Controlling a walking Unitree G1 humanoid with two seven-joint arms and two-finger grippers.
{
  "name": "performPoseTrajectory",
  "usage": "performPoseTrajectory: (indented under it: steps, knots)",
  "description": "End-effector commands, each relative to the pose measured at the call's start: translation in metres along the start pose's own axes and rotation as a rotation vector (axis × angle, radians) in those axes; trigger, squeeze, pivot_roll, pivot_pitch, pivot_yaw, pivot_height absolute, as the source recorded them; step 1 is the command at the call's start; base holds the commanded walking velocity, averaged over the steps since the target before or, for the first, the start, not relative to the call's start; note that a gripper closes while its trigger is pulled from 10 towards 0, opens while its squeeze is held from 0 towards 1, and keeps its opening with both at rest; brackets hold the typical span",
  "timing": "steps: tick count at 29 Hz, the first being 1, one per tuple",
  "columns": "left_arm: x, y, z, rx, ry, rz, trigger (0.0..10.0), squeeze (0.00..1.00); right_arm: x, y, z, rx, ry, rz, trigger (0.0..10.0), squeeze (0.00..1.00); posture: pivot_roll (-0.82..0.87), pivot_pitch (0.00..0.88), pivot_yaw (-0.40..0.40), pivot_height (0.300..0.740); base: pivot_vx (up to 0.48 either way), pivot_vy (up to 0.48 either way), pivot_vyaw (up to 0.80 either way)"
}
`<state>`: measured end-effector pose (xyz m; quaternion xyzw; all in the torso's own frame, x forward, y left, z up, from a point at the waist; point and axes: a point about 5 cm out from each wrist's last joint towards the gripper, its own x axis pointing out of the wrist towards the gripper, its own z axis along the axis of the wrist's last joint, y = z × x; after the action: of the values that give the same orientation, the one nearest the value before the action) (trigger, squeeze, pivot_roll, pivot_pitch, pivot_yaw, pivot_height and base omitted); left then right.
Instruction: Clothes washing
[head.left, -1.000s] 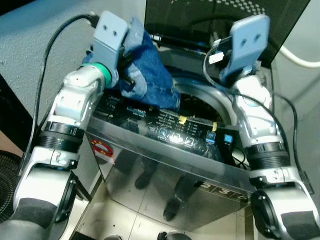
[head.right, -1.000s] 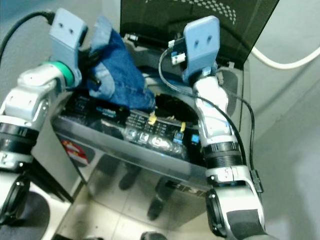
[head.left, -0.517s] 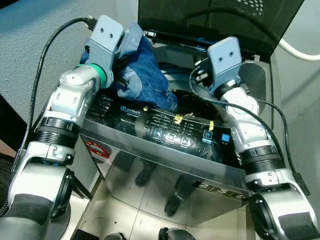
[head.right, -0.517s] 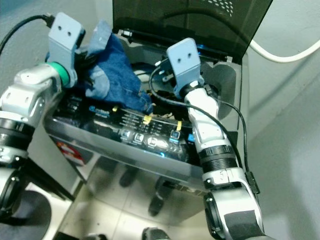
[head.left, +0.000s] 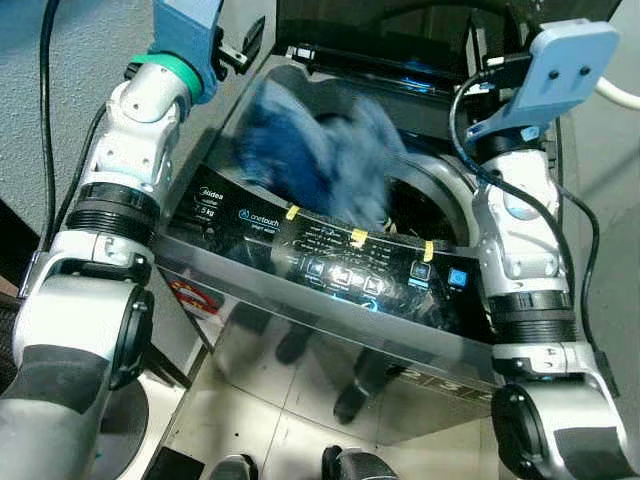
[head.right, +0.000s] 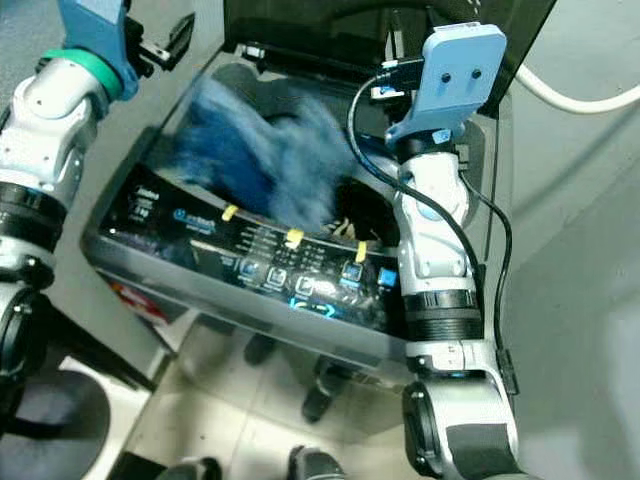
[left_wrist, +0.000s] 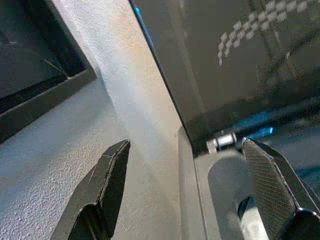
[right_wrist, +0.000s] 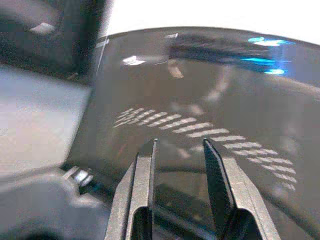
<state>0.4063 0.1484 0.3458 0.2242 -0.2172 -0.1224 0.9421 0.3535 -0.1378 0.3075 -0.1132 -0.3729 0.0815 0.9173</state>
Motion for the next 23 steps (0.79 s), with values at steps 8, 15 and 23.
performPoseTrajectory:
  steps: [8,15,23]
  knots:
    - [-0.01,-0.002,0.0,-0.027,-0.028,-0.037,10.0,0.0,-0.006,0.023,-0.012,0.167,0.082,0.099,10.0,0.0,0.07,0.11,0.032,0.74,0.0,0.0,0.0]
    - [-0.033,-0.008,0.007,-0.252,-0.135,0.048,10.0,0.0,-0.009,0.027,-0.015,0.392,0.113,-0.057,10.0,0.0,0.07,0.092,0.024,0.74,0.0,0.0,0.0]
    - [-0.044,-0.014,0.007,-0.27,-0.155,0.112,10.0,0.0,-0.01,0.045,-0.012,0.425,0.106,-0.021,10.0,0.0,0.08,0.031,0.012,0.74,0.0,0.0,0.0]
